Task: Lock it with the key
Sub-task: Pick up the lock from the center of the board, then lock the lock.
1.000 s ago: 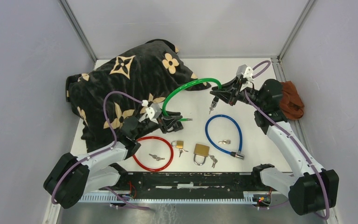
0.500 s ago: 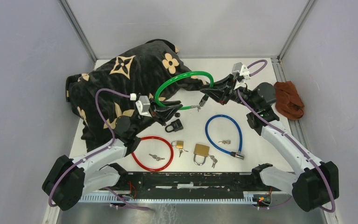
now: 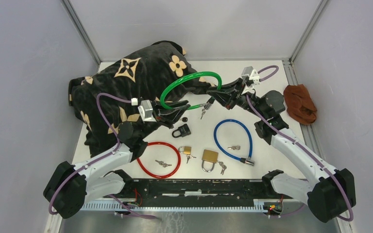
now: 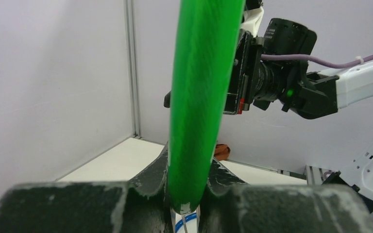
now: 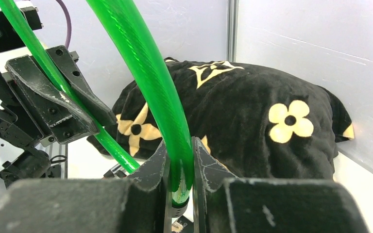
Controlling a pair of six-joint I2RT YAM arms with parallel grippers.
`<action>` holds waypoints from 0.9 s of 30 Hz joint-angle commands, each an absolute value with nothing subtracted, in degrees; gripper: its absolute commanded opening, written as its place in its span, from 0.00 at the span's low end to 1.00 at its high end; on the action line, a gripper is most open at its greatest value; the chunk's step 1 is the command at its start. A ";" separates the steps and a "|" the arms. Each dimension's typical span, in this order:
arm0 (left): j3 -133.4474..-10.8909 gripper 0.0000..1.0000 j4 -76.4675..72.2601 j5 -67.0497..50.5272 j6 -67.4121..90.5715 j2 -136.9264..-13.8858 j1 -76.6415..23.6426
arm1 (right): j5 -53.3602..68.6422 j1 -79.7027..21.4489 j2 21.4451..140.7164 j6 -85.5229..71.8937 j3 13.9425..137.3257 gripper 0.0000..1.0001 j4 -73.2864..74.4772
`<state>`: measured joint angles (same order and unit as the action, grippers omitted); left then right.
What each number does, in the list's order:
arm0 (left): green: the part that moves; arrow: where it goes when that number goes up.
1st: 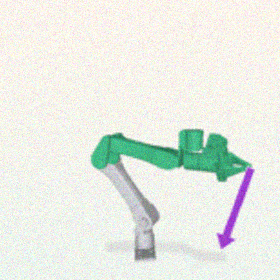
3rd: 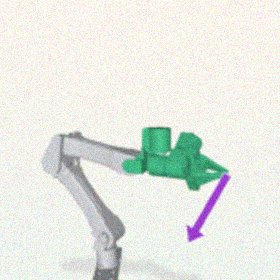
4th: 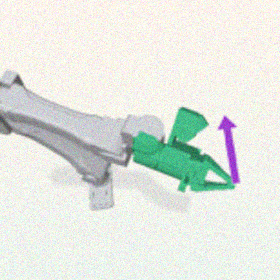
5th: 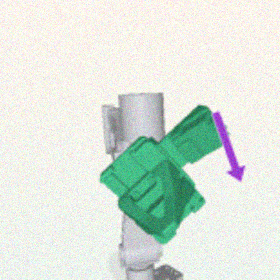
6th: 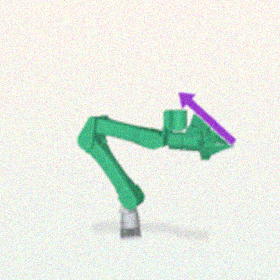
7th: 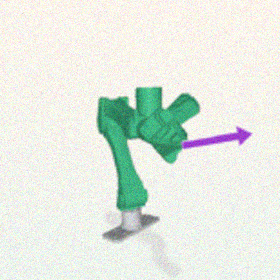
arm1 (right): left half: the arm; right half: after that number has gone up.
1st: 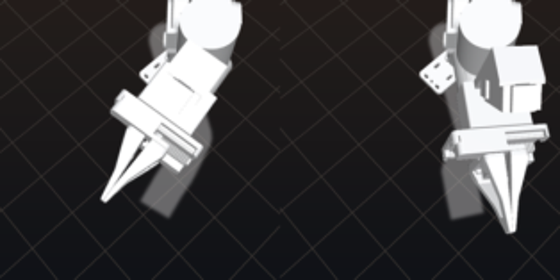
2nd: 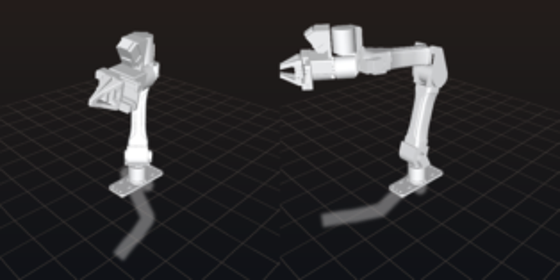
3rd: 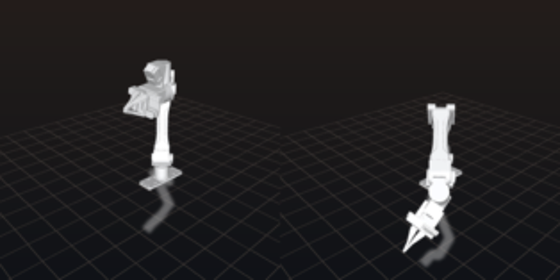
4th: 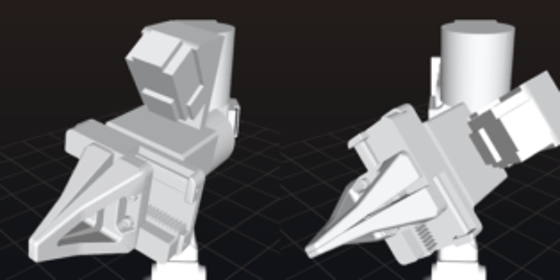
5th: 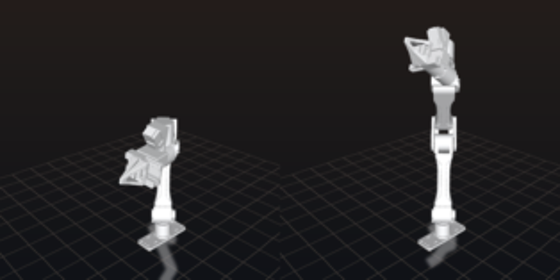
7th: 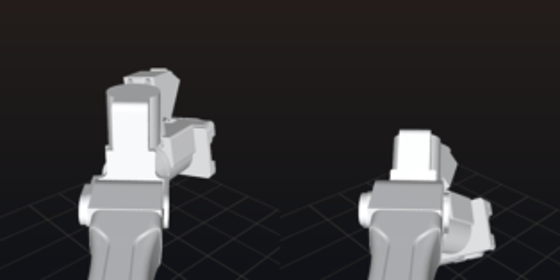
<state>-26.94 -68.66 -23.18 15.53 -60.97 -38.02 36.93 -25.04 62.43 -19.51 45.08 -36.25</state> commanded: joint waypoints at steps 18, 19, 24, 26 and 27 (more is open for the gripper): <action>-30.32 0.02 -66.76 -23.53 11.22 -58.18 -38.81 | 28.06 -27.62 60.14 -4.14 49.17 0.00 -22.38; -30.31 0.02 -65.95 -23.54 11.28 -57.90 -38.81 | 28.01 -27.59 60.17 -3.80 49.29 0.00 -22.00; -30.32 0.02 -66.14 -23.73 12.72 -58.83 -38.76 | 31.12 -27.67 60.96 -7.25 49.57 0.00 -25.25; -30.40 0.02 -66.80 -23.71 12.78 -59.33 -38.78 | 31.63 -27.85 60.94 -8.40 49.42 0.00 -26.21; -30.44 0.02 -67.32 -23.68 12.66 -59.52 -38.81 | 31.83 -27.91 60.72 -8.85 49.23 0.00 -26.65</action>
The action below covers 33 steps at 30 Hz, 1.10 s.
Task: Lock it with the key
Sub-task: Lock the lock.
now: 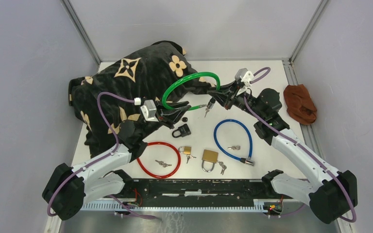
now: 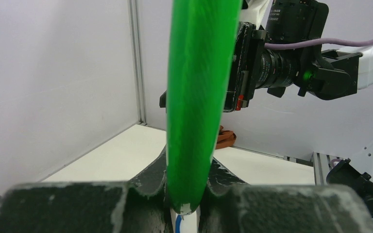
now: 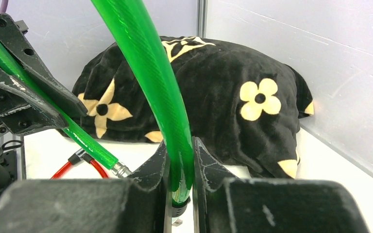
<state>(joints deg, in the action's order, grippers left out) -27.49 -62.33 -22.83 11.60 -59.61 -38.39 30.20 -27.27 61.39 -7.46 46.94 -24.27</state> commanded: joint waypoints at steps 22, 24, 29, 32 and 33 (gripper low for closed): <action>-29.59 0.02 -70.15 -20.60 13.29 -61.14 -39.30 | 33.32 -31.68 62.24 -20.58 47.43 0.00 -40.91; -29.22 0.02 -71.04 -19.62 13.14 -61.80 -40.26 | 32.22 -31.94 62.88 -24.06 46.99 0.00 -44.45; -28.78 0.02 -73.18 -15.76 8.68 -63.76 -42.71 | 29.57 -33.15 64.02 -30.39 45.79 0.00 -52.05; -29.28 0.02 -75.48 -12.42 5.54 -64.78 -43.08 | 28.94 -33.67 64.27 -32.29 45.36 0.00 -53.81; -29.47 0.02 -75.96 -11.75 4.43 -65.05 -43.23 | 28.60 -33.88 64.32 -32.84 45.23 0.00 -54.41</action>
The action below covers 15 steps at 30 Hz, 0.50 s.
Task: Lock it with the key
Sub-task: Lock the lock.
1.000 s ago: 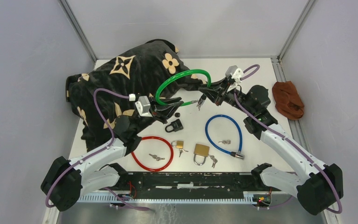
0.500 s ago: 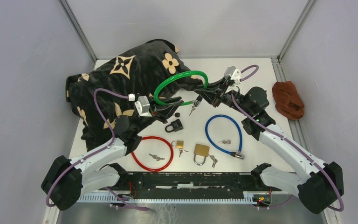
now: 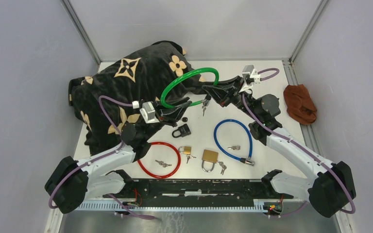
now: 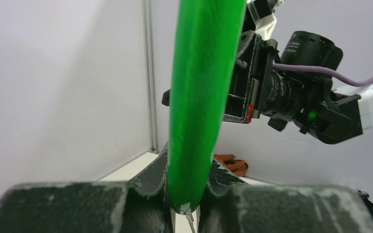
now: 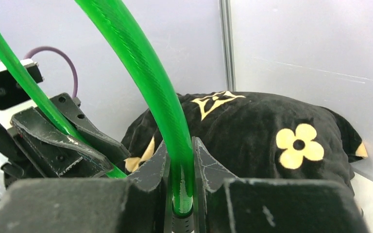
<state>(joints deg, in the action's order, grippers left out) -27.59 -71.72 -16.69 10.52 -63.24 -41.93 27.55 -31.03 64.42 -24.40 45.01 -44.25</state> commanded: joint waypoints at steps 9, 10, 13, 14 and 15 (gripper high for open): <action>-31.02 0.02 -81.24 -5.52 0.35 -68.56 -46.15 | 25.00 -34.87 65.76 -39.73 44.15 0.00 -62.34; -31.03 0.02 -81.84 -5.61 0.35 -69.13 -47.12 | 24.60 -35.04 66.15 -40.45 44.36 0.00 -63.06; -31.23 0.02 -83.15 -5.53 0.35 -70.37 -50.01 | 21.91 -36.01 66.36 -40.25 44.91 0.00 -62.33; -31.53 0.02 -83.88 -5.98 -0.73 -70.86 -50.81 | 21.04 -36.46 66.28 -39.98 44.83 0.00 -61.92; -31.79 0.02 -84.34 -6.56 -1.65 -71.41 -51.44 | 20.05 -36.68 66.16 -39.91 44.74 0.00 -61.59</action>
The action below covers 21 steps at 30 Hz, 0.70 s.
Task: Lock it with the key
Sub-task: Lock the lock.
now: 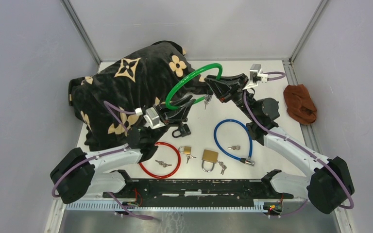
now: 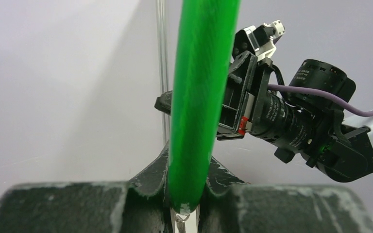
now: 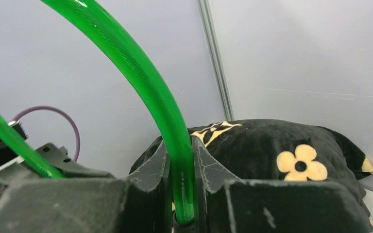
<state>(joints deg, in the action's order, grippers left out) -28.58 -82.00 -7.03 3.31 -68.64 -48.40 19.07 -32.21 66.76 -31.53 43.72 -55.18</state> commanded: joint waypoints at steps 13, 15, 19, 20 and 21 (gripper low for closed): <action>-38.58 0.02 -81.62 -1.00 -8.89 -77.25 -51.24 | 15.72 -39.90 63.99 -41.90 43.95 0.00 -57.34; -38.82 0.02 -80.74 -0.32 -12.95 -78.19 -51.17 | 13.88 -40.05 62.74 -41.85 43.52 0.00 -56.00; -36.91 0.02 -78.82 -13.35 -17.31 -79.44 -52.09 | 13.02 -41.28 64.37 -43.52 45.21 0.00 -57.65; -37.25 0.02 -76.57 -14.04 -18.75 -80.01 -52.53 | 13.37 -41.84 65.22 -44.30 46.13 0.00 -58.02; -37.71 0.02 -74.74 -13.06 -19.27 -80.70 -52.59 | 13.62 -42.31 65.88 -44.88 46.72 0.00 -58.34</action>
<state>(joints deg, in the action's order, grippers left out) -36.21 -84.93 -6.26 -10.66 -76.40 -51.29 3.27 -35.18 64.99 -32.16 43.24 -54.13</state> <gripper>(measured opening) 0.207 0.180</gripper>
